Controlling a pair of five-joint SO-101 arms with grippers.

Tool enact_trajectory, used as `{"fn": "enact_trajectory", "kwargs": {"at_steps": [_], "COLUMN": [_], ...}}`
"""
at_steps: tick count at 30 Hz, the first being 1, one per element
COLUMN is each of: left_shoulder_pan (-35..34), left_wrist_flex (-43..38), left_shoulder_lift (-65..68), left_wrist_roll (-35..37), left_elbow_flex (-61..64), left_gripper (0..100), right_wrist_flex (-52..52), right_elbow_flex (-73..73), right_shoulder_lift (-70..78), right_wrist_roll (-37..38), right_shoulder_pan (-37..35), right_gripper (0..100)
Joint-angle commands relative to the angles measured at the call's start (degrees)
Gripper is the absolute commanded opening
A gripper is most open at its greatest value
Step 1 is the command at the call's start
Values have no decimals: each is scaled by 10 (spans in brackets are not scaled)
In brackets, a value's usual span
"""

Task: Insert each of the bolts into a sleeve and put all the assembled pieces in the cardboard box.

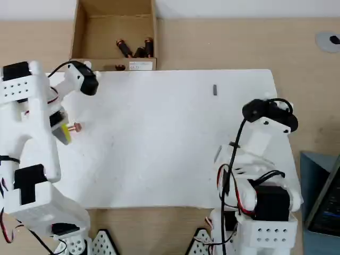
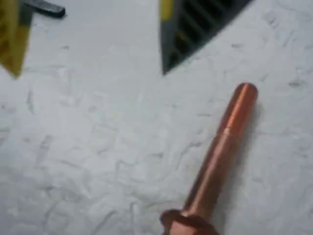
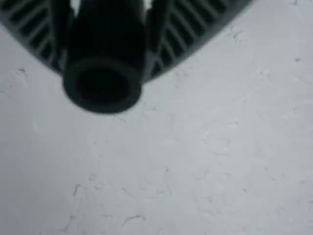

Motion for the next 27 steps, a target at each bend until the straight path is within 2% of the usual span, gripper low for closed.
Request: {"fn": "enact_trajectory", "kwargs": {"at_steps": [1, 4, 11, 19, 27], "left_shoulder_pan": [-15, -23, -24, -7, 20], "left_wrist_flex": [-36, -80, -91, -151, -171], "left_shoulder_lift": [-2, 22, 91, 141, 175], "left_wrist_roll": [-34, -55, -89, -84, -79], "left_elbow_flex": [-22, -23, -29, -32, -32], "left_gripper": [196, 196, 196, 196, 196], "right_wrist_flex": [-13, -13, -13, -13, -14], "right_elbow_flex": [0, 0, 0, 0, 0], "right_shoulder_lift": [-4, -4, -3, -3, -3], "right_wrist_roll": [4, 4, 4, 4, 4], "right_shoulder_pan": [7, 7, 7, 7, 7], "right_gripper": [10, 10, 9, 9, 9]}}
